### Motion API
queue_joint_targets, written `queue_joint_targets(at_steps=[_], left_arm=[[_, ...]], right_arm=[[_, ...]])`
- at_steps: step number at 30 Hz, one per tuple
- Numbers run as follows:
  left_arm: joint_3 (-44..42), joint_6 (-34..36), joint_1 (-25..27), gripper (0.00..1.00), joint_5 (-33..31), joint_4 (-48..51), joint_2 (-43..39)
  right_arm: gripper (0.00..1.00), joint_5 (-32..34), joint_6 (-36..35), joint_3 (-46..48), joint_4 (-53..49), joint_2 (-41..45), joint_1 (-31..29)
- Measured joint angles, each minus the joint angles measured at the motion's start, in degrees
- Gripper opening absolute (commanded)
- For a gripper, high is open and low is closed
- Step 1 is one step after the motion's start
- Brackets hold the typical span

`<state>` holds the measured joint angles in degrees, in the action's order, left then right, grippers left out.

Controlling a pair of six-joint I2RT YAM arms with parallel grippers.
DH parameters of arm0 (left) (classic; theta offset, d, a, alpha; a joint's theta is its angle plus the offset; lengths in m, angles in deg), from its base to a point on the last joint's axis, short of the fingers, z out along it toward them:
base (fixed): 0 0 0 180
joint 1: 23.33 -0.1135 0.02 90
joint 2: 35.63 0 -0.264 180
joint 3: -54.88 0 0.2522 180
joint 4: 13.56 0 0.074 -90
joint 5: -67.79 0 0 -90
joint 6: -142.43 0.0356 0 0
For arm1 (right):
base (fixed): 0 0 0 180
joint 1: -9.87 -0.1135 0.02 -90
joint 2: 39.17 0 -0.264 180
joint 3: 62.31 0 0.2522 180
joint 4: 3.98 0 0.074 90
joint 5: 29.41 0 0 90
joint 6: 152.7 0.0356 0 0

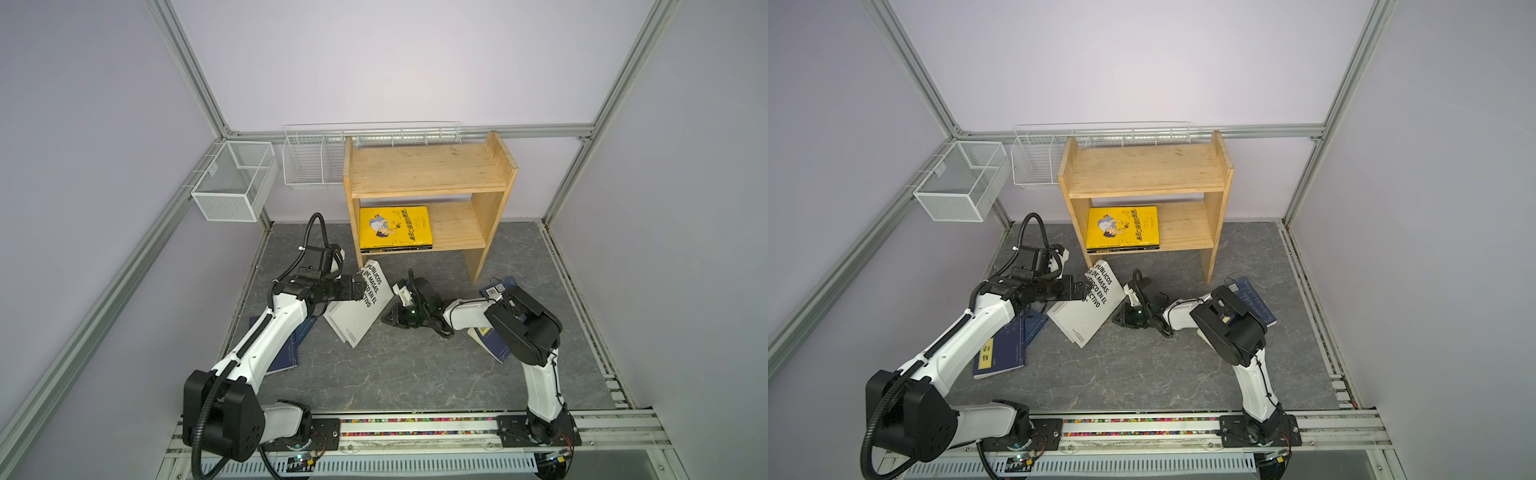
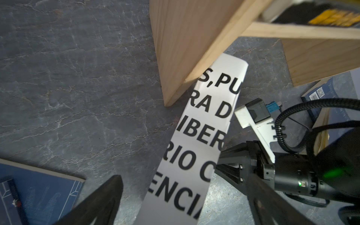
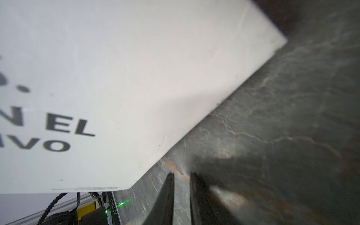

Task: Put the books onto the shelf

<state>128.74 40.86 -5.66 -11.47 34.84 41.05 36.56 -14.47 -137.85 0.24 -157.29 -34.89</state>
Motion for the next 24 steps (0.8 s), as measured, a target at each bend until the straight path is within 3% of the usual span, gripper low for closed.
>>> queue_joint_targets(at_steps=[3,7,18,24], left_arm=[[0.00,1.36,0.00,1.00,1.14,-0.92,1.73],[0.20,3.30,0.00,0.91,2.27,-1.25,3.85],[1.09,5.81,0.37,0.52,3.19,0.02,7.19],[1.09,6.03,1.36,0.40,4.59,0.04,5.25]], right_arm=[[0.20,-0.02,0.00,-0.04,-0.02,-0.04,0.00],[0.20,-0.07,0.00,-0.07,0.00,-0.11,0.00],[0.20,-0.50,0.02,-0.87,-0.20,-0.61,-0.02],[0.20,-0.52,0.02,-0.96,-0.24,-0.66,-0.02]])
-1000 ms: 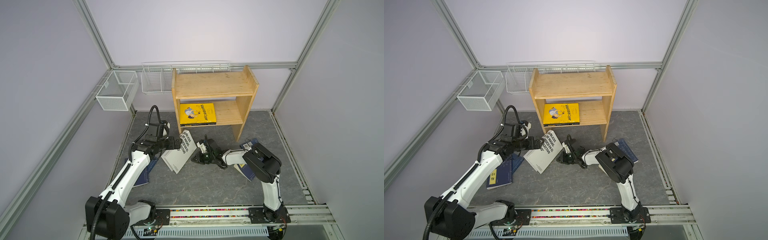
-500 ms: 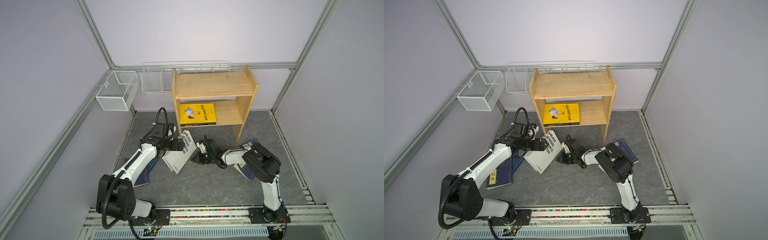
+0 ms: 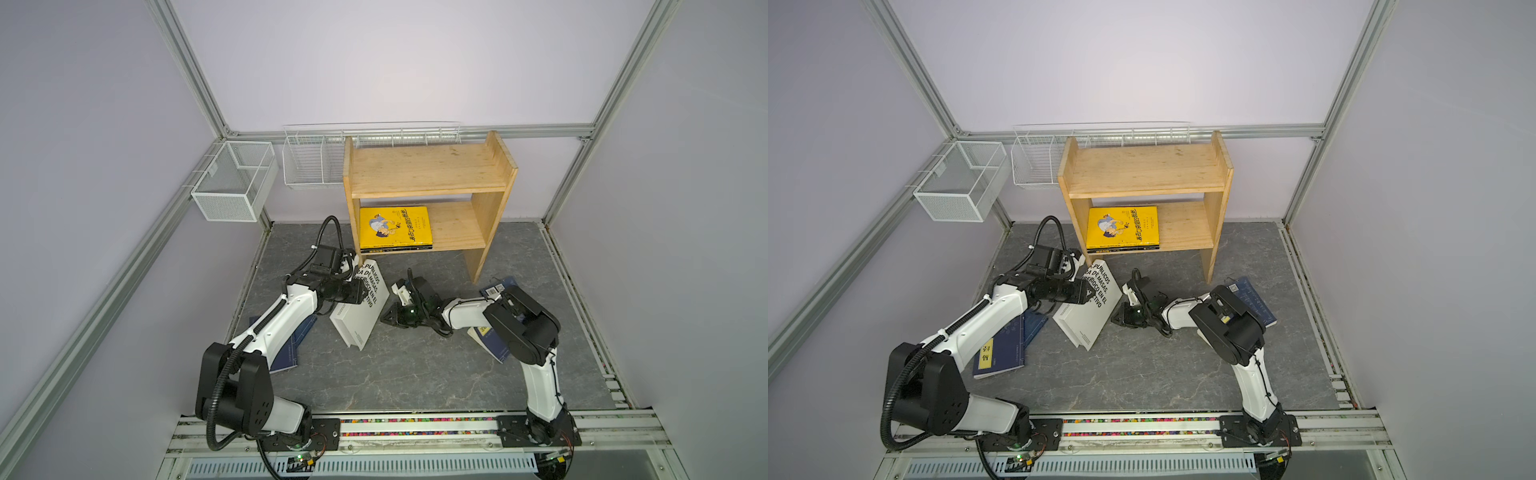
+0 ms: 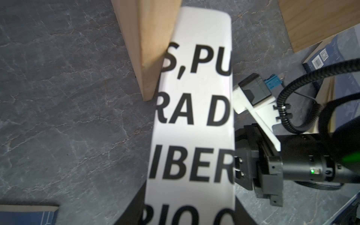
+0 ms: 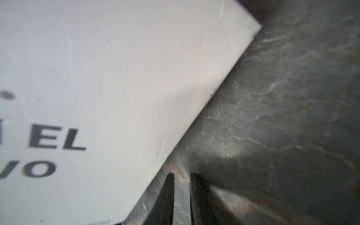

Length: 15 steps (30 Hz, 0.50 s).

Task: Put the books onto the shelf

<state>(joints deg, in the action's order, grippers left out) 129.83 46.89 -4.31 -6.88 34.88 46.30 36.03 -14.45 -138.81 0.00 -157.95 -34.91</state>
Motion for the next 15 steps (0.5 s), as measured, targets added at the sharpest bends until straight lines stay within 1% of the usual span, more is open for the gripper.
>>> queue_joint_targets(at_steps=[3,7,10,12,15], left_arm=[[-0.13,-0.70,0.11,0.35,0.13,0.04,-0.98],[-1.36,-2.36,0.96,0.33,-0.59,0.46,-4.17],[-2.10,-4.26,2.75,0.33,-2.16,1.86,-8.85],[-2.38,-5.68,4.59,0.33,-2.89,2.80,-12.98],[-3.04,-7.76,6.54,0.33,-2.38,3.85,-19.37]], right_arm=[[0.20,-0.04,0.00,0.00,0.00,0.00,0.00],[0.20,-0.11,-0.02,0.04,0.04,0.07,0.02],[0.22,-0.11,0.02,1.16,0.04,1.01,0.17],[0.25,-0.13,0.22,3.28,-0.59,2.95,0.39],[0.35,1.03,0.66,7.10,-3.76,7.82,1.01]])
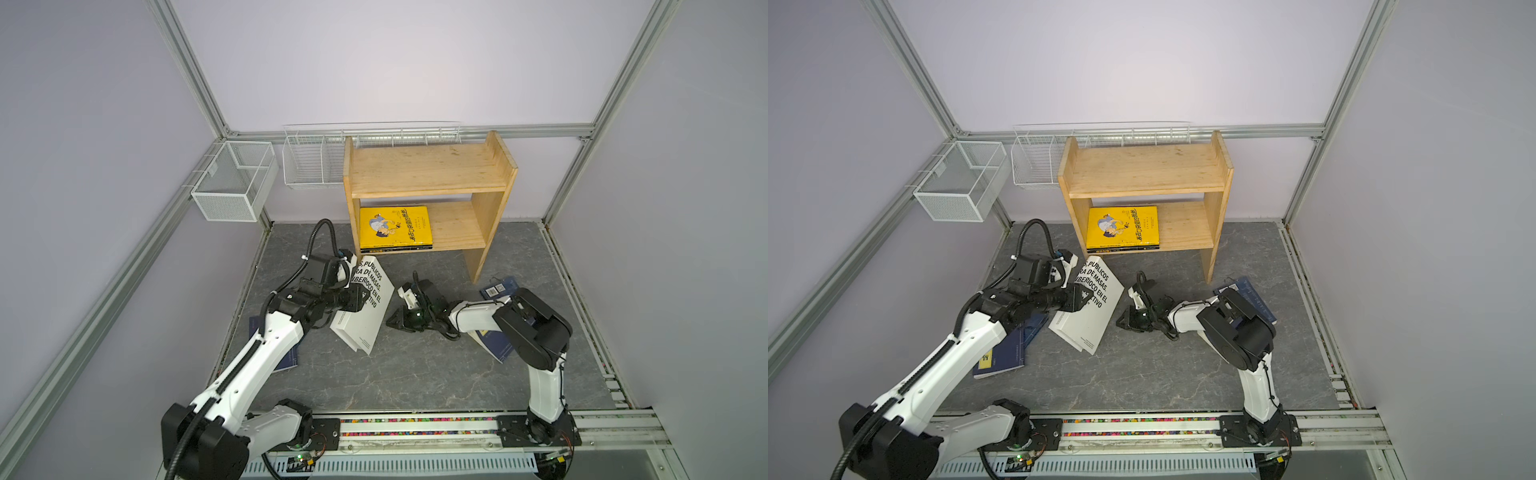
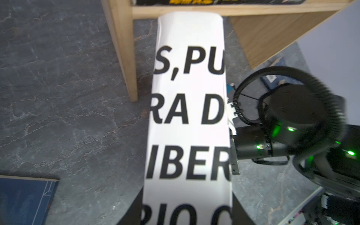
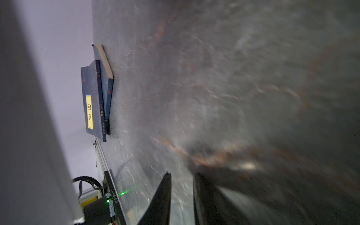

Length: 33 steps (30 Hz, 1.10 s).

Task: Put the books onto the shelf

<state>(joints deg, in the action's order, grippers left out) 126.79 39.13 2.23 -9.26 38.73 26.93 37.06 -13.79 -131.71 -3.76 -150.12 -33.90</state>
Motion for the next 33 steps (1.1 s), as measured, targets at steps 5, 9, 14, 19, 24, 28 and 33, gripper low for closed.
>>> queue_joint_targets(at_steps=[5,9,14,19,24,28,33], left_arm=[[-1.03,-2.80,0.13,0.33,4.22,2.45,-11.21],[-0.63,-4.66,0.13,0.34,10.54,2.40,-18.58],[2.69,-8.17,0.13,0.36,15.08,-4.28,-22.58],[6.80,-15.50,0.13,0.37,15.50,-24.68,-20.09],[11.50,-27.15,0.22,0.34,10.88,-50.05,-7.34],[15.50,-36.57,0.26,0.34,7.39,-64.96,4.46],[15.63,-44.76,2.14,0.35,2.05,-76.28,11.93]], right_arm=[[0.47,5.73,-1.44,3.15,-10.82,12.96,0.50],[0.63,12.15,-3.72,3.19,-16.85,27.10,0.42],[0.88,19.82,-7.39,3.26,-20.09,43.30,0.31],[0.90,25.31,-12.48,3.30,-18.21,56.50,0.17],[0.89,23.26,-14.99,3.30,-9.86,60.76,0.22],[0.89,19.50,-13.88,4.90,-0.04,60.35,0.20],[0.89,15.54,-11.80,6.45,11.21,55.69,0.02]])
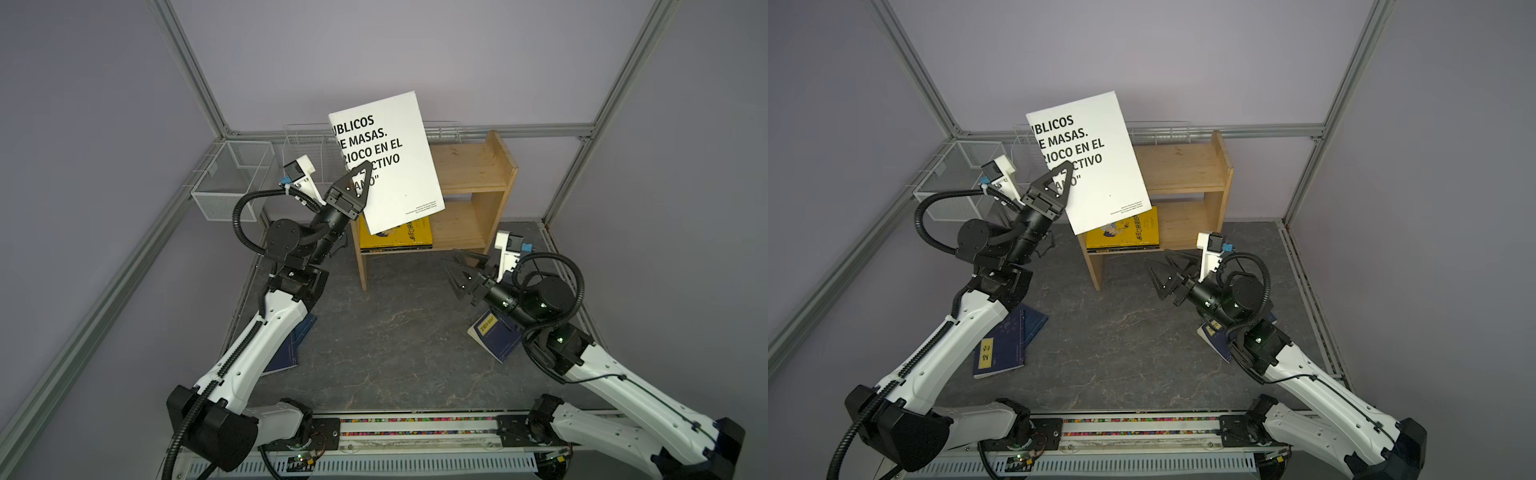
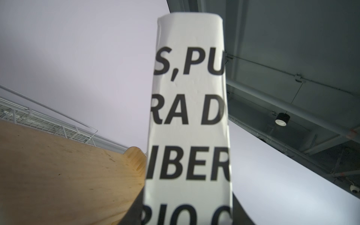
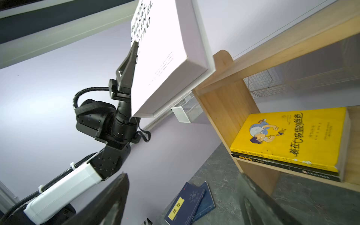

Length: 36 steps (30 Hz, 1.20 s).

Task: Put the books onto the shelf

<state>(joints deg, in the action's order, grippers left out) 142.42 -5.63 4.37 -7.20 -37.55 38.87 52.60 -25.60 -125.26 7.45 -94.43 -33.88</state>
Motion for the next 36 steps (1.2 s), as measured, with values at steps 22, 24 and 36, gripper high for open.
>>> queue_joint_targets(at_steps=[22,24,36], left_arm=[[-0.59,-0.63,11.67,0.36,-9.70,-13.55,3.04],[-0.59,-0.63,12.13,0.36,-9.97,-13.53,3.28],[-1.25,-0.13,14.45,0.38,-11.67,-16.41,3.54]], right_arm=[[0.88,-6.88,6.78,-10.23,31.43,-17.70,-0.79],[0.88,-6.95,7.41,-10.64,33.24,-18.53,-0.76],[0.83,-2.27,12.50,-12.81,36.89,-21.86,-0.87]])
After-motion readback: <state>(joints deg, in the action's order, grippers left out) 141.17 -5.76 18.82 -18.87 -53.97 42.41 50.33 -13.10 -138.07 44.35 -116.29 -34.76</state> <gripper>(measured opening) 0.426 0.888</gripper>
